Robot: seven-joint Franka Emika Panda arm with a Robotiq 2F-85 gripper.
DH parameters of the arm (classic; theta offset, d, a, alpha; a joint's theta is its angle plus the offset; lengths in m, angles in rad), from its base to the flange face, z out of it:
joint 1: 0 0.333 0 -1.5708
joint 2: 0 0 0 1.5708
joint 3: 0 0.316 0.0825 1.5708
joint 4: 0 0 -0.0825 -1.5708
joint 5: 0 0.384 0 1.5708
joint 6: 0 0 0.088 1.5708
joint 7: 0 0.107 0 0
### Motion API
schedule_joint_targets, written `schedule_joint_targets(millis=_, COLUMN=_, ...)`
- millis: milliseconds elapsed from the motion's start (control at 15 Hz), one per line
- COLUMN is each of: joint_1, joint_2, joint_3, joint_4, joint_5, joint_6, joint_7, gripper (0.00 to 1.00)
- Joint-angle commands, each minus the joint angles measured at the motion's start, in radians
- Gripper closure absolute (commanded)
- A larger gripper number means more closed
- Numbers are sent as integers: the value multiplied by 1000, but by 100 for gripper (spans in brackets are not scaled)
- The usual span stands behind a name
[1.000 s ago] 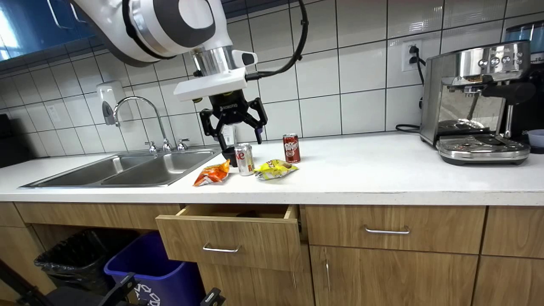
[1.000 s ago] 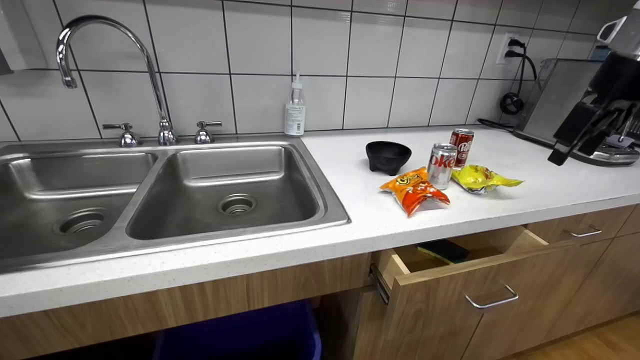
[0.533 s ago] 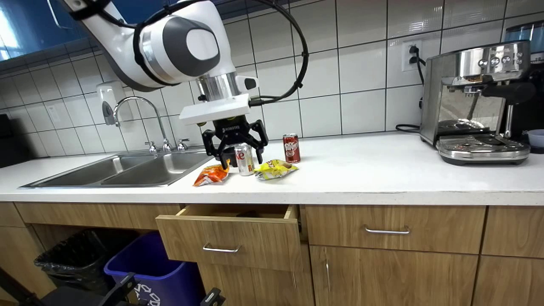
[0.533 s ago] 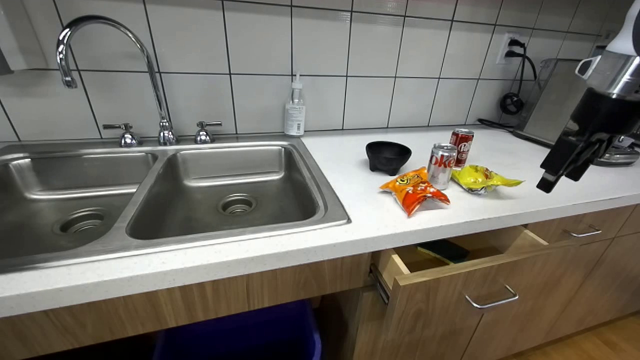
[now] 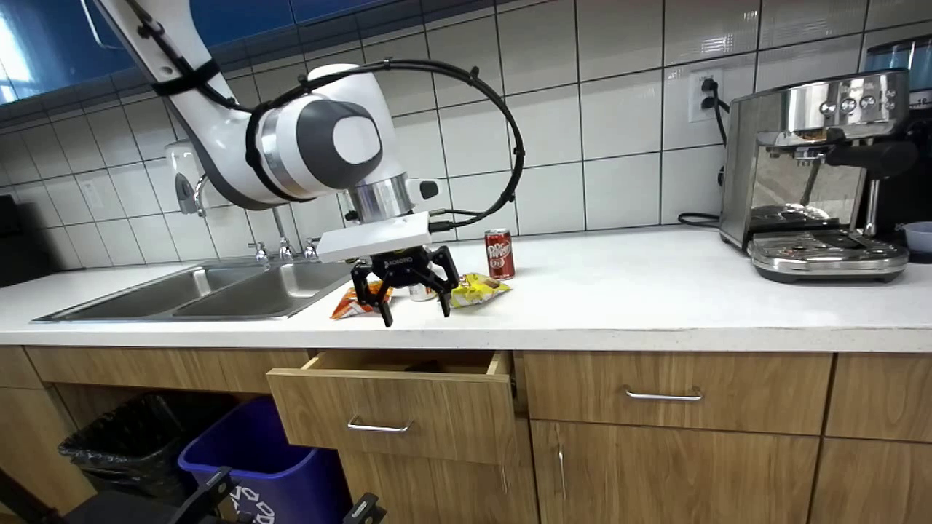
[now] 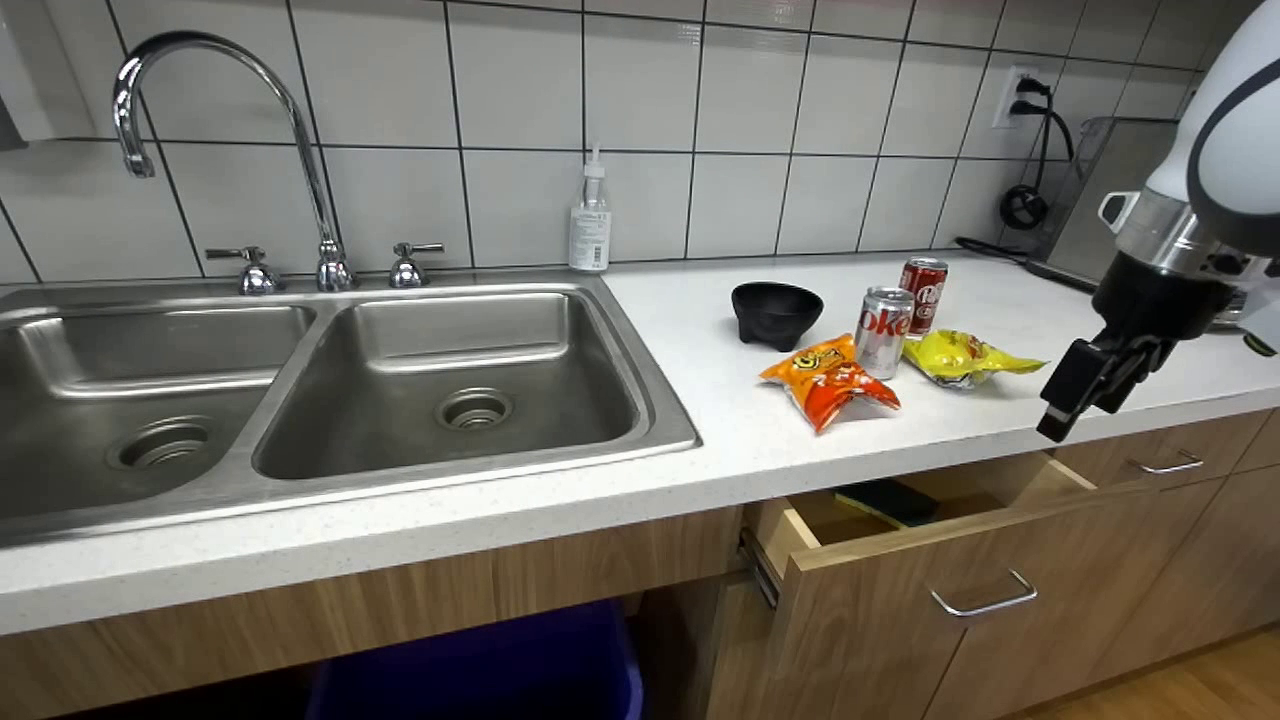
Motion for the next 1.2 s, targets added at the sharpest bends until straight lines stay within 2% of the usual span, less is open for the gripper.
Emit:
schedule_joint_targets(millis=0, joint_1=-33, joint_2=11, joint_3=34, joint_4=2, joint_5=-24, joint_6=5, joint_7=27, gripper=0)
schedule_joint_targets(millis=533, joint_1=-35, joint_2=21, joint_3=35, joint_4=10, joint_5=-29, joint_6=7, joint_7=36, gripper=0)
schedule_joint_targets(millis=1133, joint_1=-57, joint_2=92, joint_3=120, joint_4=8, joint_5=177, joint_6=95, joint_7=17, gripper=0)
